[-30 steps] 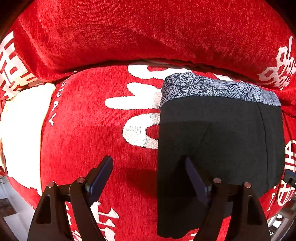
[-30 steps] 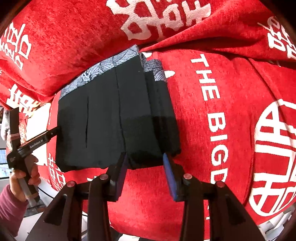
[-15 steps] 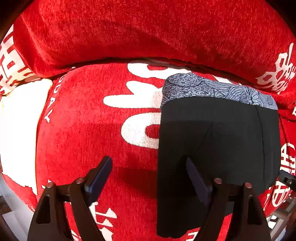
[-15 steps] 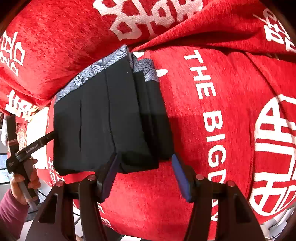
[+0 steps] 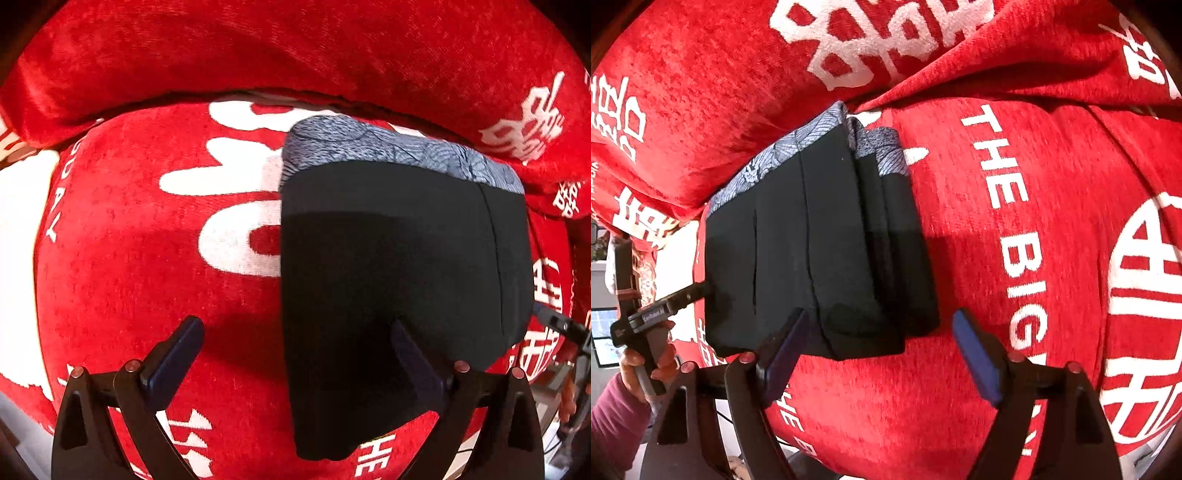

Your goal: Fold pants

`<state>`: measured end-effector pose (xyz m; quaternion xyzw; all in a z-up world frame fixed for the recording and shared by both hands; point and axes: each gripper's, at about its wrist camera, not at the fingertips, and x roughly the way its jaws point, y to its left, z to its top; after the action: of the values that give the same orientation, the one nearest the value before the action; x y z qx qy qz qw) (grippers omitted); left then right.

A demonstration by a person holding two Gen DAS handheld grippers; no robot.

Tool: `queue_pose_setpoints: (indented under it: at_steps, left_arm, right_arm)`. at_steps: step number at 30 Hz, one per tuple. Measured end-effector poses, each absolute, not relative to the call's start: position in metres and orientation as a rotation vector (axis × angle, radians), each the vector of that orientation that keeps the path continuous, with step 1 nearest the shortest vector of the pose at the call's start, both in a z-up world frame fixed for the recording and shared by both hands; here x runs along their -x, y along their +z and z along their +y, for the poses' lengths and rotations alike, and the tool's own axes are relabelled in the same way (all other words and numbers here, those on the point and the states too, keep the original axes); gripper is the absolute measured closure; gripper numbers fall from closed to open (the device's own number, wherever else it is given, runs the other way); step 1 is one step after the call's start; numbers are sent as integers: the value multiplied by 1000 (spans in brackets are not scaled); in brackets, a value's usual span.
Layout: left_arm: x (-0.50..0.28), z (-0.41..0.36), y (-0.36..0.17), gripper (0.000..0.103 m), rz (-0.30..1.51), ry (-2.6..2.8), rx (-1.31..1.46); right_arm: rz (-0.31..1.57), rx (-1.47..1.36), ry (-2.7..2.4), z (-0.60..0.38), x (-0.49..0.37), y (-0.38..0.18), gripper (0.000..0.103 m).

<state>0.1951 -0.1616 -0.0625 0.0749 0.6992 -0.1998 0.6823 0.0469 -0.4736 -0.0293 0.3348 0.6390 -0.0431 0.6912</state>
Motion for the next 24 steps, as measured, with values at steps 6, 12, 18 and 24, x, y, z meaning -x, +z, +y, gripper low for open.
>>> queue_pose_setpoints:
  at_steps: [6,12,18,24]
  left_arm:
    - [-201,-165,-68,2,1591,-456,-119]
    - [-209,-171,-76,2,1618,-514,-68]
    - [-214,-181,-86,2,1641,-554,-33]
    - [-223,-185,-96,2,1670,-581,27]
  right_arm:
    - [1457,-785,-105,-484,-50,-42,21]
    - [1460,-818,-27,-487,-59,-52,20]
    - [1448,-855,54,-491,-77,-62,20]
    - [1447,-920,115,-500,-94,-76,20]
